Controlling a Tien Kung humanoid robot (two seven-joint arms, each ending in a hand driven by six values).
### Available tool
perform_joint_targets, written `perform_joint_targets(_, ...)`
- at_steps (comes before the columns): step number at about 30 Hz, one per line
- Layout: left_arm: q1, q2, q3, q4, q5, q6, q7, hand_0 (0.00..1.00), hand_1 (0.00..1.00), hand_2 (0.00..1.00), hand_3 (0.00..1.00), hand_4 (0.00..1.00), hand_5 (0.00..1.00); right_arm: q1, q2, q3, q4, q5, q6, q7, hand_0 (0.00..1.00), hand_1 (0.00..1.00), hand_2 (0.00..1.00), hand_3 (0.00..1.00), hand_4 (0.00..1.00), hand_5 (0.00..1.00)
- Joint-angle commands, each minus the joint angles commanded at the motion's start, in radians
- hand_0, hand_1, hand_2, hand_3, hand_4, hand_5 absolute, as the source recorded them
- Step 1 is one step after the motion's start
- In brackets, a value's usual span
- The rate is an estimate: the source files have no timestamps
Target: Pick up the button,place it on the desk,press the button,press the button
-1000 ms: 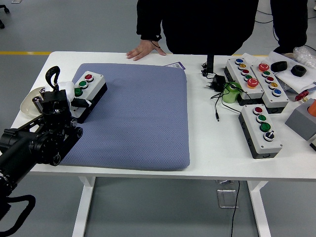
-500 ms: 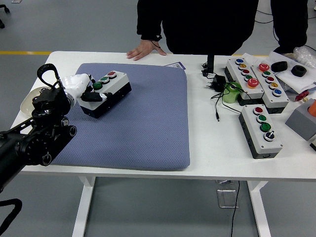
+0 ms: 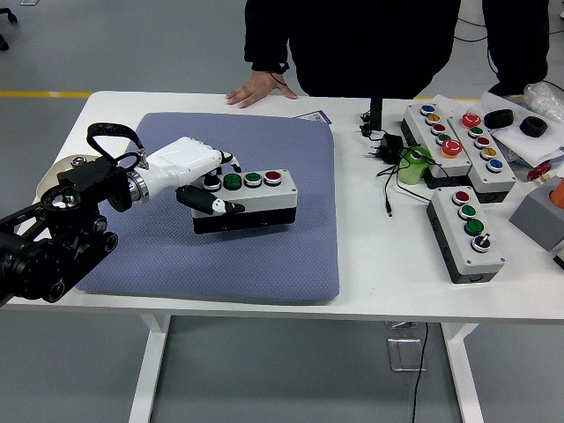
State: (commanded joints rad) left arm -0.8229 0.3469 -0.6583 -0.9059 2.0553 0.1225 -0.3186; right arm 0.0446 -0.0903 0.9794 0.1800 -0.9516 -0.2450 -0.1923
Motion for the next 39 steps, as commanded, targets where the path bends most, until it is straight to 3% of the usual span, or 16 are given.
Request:
perform_joint_targets(7,0.004,0.020,0.063,0.025,-0.094,0.167,-0.113,0.166,0.147,0.161,0.236,0.380,0.002,0.001,0.001,0.002,0.000,-0.003,0.000,-0.002,0.765,0.732,0.738,0.593,0.199,0.153)
perform_joint_targets(12,-0.005,0.026,0.112,0.049,-0.097,0.220,-0.143,0.174,0.149,0.163,0.239,0.396,0.002,0.001,0.002,0.003,0.000,-0.006,0.000,-0.003,0.765,0.732,0.738,0.593,0.199,0.153)
perform_joint_targets(21,-0.023,0.020,0.174,0.083,-0.059,0.221,-0.139,0.204,0.163,0.175,0.249,0.420,0.002,0.001,0.001,0.000,0.000,-0.005,-0.001,-0.003,0.765,0.732,0.738,0.593,0.199,0.153)
perform_joint_targets(26,-0.019,0.021,0.162,0.086,-0.015,0.214,-0.122,0.204,0.163,0.175,0.249,0.420,0.002,0.002,0.001,0.002,0.000,-0.008,0.000,-0.004,0.765,0.732,0.738,0.593,0.199,0.153)
perform_joint_targets(27,-0.017,0.023,0.157,0.081,-0.011,0.213,-0.119,0.328,0.318,0.322,0.386,0.457,0.002,0.002,0.001,0.003,0.000,-0.007,0.000,-0.004,0.767,0.732,0.739,0.593,0.198,0.153)
perform_joint_targets(32,-0.010,0.032,0.118,0.026,0.013,0.233,-0.101,0.328,0.318,0.322,0.386,0.457,0.002,0.003,0.002,0.008,0.000,-0.014,0.001,-0.005,0.767,0.732,0.739,0.593,0.198,0.153)
perform_joint_targets(33,-0.008,0.033,0.107,0.014,0.012,0.236,-0.099,0.363,0.372,0.420,0.482,0.458,0.002,0.003,0.002,0.010,0.000,-0.016,0.001,-0.006,0.767,0.732,0.738,0.593,0.198,0.153)
perform_joint_targets(34,-0.005,0.034,0.092,-0.001,0.016,0.239,-0.096,0.363,0.372,0.420,0.482,0.458,0.002,0.003,0.002,0.010,0.000,-0.017,0.001,-0.006,0.767,0.732,0.738,0.593,0.198,0.153)
perform_joint_targets(38,0.008,0.044,0.030,-0.064,0.018,0.214,-0.079,0.363,0.372,0.420,0.482,0.458,0.002,0.002,0.001,0.009,0.000,-0.015,0.001,-0.005,0.767,0.732,0.738,0.593,0.198,0.153)
perform_joint_targets(39,0.011,0.048,0.015,-0.083,0.013,0.201,-0.073,0.373,0.388,0.487,0.596,0.494,0.002,0.002,0.001,0.008,0.000,-0.013,0.002,-0.005,0.764,0.732,0.738,0.593,0.198,0.153)
